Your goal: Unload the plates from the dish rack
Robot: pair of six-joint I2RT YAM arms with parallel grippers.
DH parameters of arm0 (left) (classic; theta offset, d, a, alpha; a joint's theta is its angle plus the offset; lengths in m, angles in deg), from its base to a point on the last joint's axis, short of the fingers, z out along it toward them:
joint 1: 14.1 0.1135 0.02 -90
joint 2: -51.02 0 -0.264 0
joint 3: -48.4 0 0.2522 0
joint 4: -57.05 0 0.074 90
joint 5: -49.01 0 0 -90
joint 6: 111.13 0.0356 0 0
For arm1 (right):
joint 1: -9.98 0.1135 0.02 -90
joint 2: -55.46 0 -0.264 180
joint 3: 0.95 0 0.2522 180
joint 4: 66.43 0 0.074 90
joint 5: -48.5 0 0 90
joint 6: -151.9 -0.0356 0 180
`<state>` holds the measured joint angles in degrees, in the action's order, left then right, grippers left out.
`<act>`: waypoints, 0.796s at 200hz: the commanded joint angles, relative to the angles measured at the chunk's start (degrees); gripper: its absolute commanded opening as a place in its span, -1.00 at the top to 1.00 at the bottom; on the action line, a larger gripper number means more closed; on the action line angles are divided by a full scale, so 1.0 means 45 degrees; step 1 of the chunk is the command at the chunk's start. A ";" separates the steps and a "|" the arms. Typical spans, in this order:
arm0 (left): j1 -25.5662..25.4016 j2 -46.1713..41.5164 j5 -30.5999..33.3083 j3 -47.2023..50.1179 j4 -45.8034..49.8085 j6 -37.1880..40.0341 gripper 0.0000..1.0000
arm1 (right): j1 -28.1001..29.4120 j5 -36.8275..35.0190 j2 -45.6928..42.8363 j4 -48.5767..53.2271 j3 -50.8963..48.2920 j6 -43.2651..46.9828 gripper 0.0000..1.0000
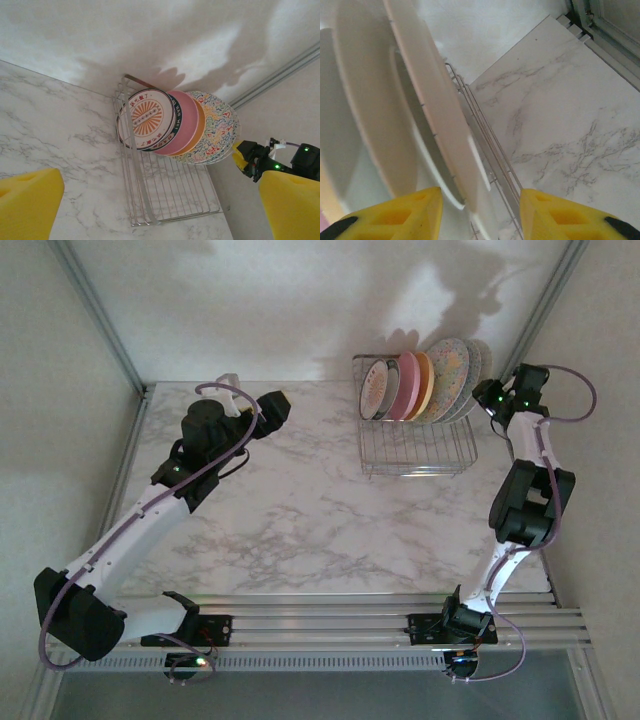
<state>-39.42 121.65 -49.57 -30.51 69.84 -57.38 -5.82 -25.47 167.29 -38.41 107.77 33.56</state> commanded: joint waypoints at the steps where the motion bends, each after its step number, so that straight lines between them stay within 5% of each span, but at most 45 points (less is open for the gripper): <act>1: -0.0158 -0.0411 0.0045 0.0046 0.0008 -0.0187 -0.99 | -0.0066 0.0687 0.0281 -0.0422 0.0856 0.0024 0.12; 159: -0.0225 -0.0471 0.0149 -0.0113 0.0055 -0.0343 -0.99 | -0.0144 0.1810 0.2130 0.1202 0.3282 0.1640 0.39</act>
<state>-39.90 120.36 -49.13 -30.40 69.86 -58.45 -6.67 -19.74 175.03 -35.81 120.52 38.20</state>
